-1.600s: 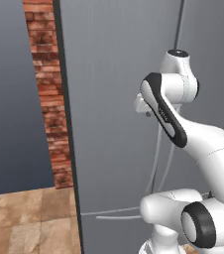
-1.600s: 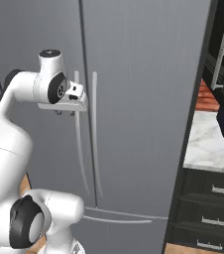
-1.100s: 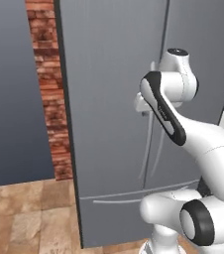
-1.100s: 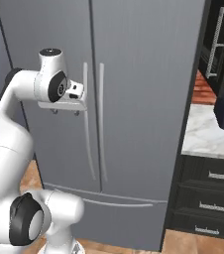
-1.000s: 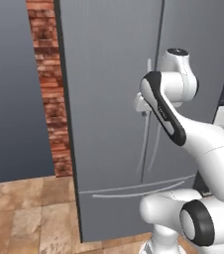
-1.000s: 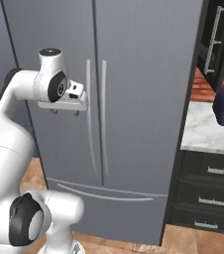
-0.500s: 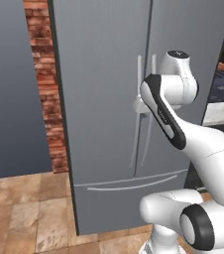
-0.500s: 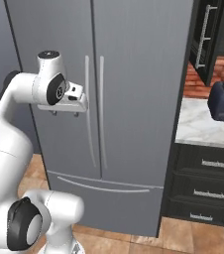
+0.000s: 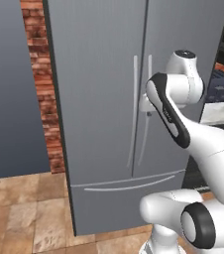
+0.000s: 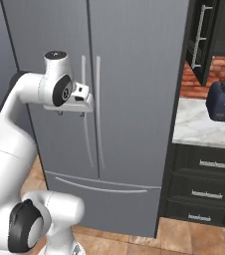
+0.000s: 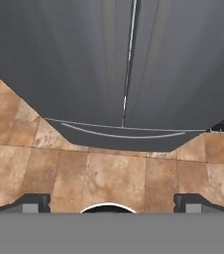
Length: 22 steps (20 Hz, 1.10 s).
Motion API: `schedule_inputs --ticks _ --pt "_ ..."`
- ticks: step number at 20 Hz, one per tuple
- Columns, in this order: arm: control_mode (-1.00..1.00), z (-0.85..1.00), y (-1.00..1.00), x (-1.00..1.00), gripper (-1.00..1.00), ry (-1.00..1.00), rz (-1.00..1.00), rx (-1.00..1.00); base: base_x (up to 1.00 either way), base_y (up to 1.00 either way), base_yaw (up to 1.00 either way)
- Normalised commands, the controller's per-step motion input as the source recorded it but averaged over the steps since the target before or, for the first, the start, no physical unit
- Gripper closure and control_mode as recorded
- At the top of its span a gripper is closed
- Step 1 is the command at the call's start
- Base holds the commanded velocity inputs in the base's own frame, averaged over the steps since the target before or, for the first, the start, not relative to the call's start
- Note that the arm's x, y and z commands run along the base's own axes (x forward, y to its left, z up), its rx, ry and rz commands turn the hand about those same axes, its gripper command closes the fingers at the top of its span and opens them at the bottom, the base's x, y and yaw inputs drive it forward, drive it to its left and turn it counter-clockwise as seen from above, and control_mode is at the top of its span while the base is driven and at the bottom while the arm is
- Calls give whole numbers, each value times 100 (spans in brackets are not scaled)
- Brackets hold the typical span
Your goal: There is a bowl on the dining counter. Grab a lemon wedge from the fridge and place it in the bowl. Then get the liquor bottle and glass cup from the cabinet and place them next to the bowl.
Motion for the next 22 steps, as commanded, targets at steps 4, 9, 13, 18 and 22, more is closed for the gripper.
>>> schedule_inputs --ticks 4,9,13,18,22 --pt "-100 0 -47 41 -100 -2 0 0 0 0 0" --pt "-100 0 -35 60 -100 -13 0 0 0 0 0" --pt "-100 0 -5 59 -100 -20 0 0 0 0 0" --pt "-100 -8 0 42 -100 -22 0 0 0 0 0" --pt "-100 -9 0 43 -100 -21 0 0 0 0 0"
